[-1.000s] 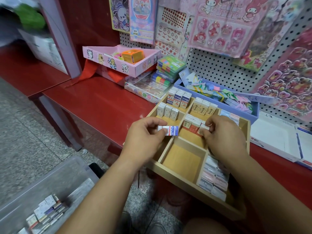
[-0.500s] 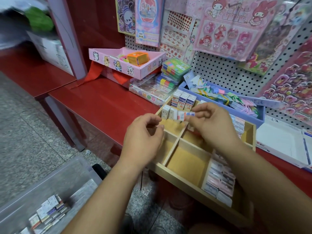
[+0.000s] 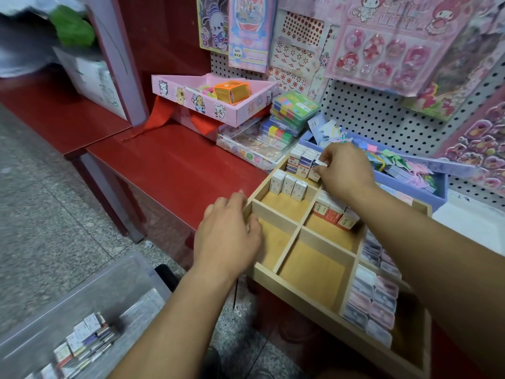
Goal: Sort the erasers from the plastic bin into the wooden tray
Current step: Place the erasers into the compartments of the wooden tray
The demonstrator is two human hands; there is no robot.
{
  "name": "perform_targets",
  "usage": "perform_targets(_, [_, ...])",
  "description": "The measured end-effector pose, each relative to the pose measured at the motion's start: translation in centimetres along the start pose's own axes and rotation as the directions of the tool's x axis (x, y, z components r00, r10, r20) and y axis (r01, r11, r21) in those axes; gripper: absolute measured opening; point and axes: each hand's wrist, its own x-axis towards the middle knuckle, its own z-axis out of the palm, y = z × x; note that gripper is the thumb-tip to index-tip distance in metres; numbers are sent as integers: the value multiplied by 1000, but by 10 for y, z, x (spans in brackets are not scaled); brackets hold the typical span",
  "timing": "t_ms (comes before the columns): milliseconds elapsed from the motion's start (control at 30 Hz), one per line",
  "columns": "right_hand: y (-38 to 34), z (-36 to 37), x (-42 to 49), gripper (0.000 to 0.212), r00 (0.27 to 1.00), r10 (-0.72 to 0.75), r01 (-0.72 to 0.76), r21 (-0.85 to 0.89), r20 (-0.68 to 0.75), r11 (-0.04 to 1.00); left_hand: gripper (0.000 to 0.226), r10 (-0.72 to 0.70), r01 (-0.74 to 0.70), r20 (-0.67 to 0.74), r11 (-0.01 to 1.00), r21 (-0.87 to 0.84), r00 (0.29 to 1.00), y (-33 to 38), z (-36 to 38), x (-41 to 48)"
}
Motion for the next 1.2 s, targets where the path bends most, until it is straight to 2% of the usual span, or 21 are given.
perform_targets(267, [-2,1,2,25,996,-92,89,-221,1,971,41,1,-1,-4,1000,11,1000,-2,6,1])
perform_targets(333, [-3,-2,0,30,996,-83,85,-223,19,971,40,3,-3,-11,1000,10,1000,-2,6,0])
perform_targets(467, [-11,-17,-14,29,995,-98,100,-122,25,987,31,29,-29,-29,1000,1,999,-6,3,4])
perform_targets(600, [-38,-44,-49,23,964,-246,237,100,96,966,30,26,-29,-126,999,-21,992,-16,-16,-9])
perform_targets(700, [-67,-64,-88,21,902,-385,344,217,192,914,23,-49,43,-187,999,-33,981,-40,-37,-29])
perform_targets(800, [-98,-71,-124,21,814,-537,482,258,223,837,16,-162,160,-182,987,-25,970,-70,-56,-52])
perform_targets(900, [-136,-61,-155,24,712,-641,571,295,285,766,7,-329,314,-213,944,-106,920,-105,-70,-81])
perform_targets(1000, [-178,-31,-180,25,627,-677,607,304,385,734,7,-479,439,-264,876,-197,837,-150,-80,-116])
perform_targets(1200, [-241,93,-206,27,510,-587,605,223,628,764,9,-752,642,-261,655,-399,605,-267,-76,-187])
